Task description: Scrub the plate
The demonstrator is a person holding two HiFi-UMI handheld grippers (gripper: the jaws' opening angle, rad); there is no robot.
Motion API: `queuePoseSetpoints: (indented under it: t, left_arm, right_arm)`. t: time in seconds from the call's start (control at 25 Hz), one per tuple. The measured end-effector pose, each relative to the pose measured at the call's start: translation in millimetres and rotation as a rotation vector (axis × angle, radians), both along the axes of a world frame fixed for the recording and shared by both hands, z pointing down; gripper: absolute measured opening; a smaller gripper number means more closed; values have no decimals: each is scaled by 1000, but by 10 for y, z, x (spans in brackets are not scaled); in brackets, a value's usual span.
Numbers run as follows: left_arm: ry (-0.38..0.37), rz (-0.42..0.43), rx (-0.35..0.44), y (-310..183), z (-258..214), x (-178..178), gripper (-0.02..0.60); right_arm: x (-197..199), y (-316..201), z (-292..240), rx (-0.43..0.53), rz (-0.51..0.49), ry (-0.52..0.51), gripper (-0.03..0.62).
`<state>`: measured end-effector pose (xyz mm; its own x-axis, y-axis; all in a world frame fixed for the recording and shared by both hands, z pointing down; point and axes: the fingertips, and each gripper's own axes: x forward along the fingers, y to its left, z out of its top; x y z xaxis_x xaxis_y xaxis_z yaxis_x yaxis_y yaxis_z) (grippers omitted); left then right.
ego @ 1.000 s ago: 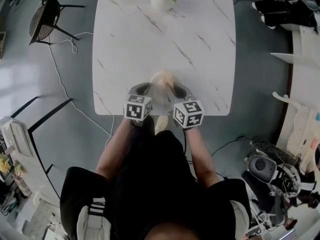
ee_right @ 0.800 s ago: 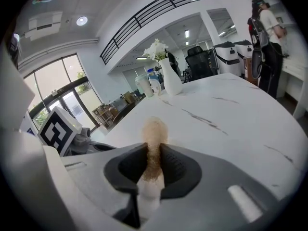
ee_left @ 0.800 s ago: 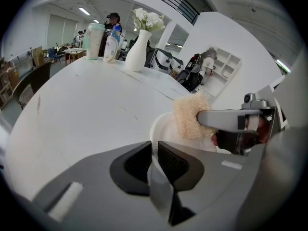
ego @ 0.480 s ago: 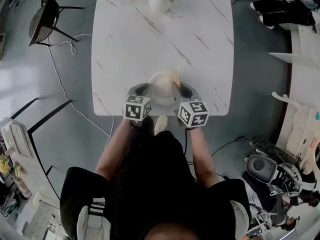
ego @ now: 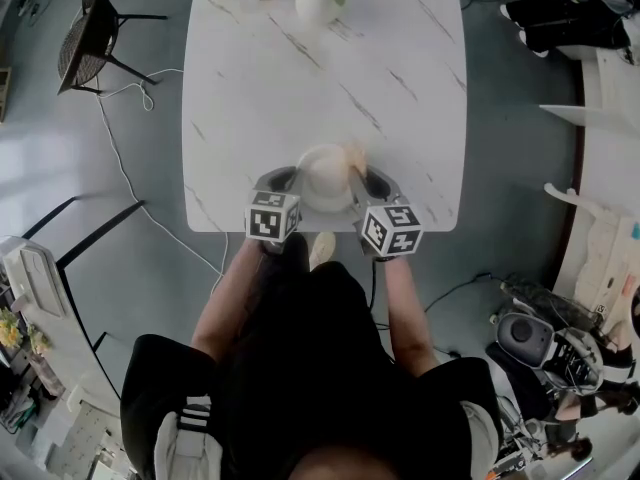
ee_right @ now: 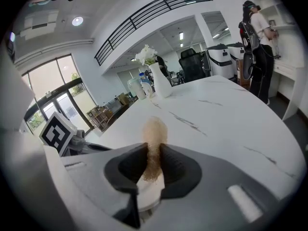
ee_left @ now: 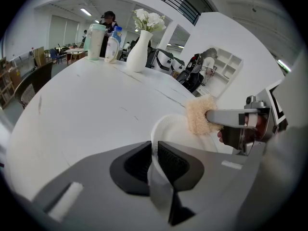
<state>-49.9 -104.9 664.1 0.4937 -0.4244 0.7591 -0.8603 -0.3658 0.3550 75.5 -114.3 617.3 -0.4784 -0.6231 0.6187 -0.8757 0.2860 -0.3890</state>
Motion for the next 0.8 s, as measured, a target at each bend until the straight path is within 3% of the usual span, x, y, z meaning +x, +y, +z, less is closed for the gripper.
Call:
queuePoseSetpoints:
  t: [0.8]
  left_arm:
    - [-9, -12, 1, 4, -6, 8, 48]
  right_arm:
    - [-60, -87, -398, 99, -24, -12, 69]
